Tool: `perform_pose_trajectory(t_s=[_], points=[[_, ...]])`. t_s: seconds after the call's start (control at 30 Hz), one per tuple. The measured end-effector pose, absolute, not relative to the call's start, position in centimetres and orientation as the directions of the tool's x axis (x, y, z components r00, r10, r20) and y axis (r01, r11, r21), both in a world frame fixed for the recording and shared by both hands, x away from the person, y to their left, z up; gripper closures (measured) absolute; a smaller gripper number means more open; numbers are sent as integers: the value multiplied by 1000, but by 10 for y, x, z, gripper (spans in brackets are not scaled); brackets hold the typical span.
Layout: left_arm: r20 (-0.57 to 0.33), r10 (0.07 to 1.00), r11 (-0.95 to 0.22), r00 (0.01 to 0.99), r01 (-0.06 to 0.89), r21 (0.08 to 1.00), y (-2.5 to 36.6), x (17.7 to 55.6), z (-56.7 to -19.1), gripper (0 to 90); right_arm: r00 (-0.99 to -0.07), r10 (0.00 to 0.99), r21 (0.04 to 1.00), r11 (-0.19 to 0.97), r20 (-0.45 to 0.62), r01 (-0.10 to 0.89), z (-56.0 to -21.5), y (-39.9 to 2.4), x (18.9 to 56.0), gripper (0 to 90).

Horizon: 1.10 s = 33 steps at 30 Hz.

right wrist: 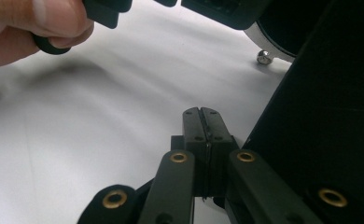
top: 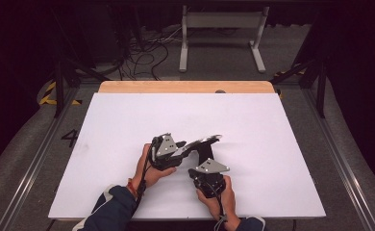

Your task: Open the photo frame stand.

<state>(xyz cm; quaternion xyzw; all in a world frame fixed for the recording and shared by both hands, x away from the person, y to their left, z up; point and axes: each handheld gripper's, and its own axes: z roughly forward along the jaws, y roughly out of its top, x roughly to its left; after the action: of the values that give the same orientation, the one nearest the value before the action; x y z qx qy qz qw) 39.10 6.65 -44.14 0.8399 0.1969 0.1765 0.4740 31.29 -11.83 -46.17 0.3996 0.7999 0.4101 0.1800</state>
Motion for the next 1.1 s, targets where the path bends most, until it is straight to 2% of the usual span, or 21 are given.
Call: perform_pose_trajectory(t_s=[0.2, 0.43, 0.5, 0.6, 0.77, 1.1], points=[[114, 477, -487, 871, 154, 859, 64, 391, -442, 737, -617, 785, 798, 342, 47, 496, -461, -119, 313, 900], [122, 486, -506, 865, 165, 847, 63, 392, -448, 754, -614, 788, 793, 348, 41, 500, -463, -117, 314, 900], [119, 506, -509, 855, 184, 841, 60, 394, -451, 703, -615, 787, 793, 345, 46, 502, -462, -118, 314, 900], [124, 518, -526, 846, 201, 826, 57, 396, -454, 703, -612, 790, 793, 348, 39, 500, -462, -118, 313, 900], [145, 503, -540, 852, 179, 822, 55, 393, -454, 770, -607, 793, 792, 343, 43, 504, -462, -120, 313, 900], [170, 494, -554, 853, 158, 818, 55, 390, -454, 795, -588, 807, 791, 319, 63, 522, -460, -132, 315, 900]])
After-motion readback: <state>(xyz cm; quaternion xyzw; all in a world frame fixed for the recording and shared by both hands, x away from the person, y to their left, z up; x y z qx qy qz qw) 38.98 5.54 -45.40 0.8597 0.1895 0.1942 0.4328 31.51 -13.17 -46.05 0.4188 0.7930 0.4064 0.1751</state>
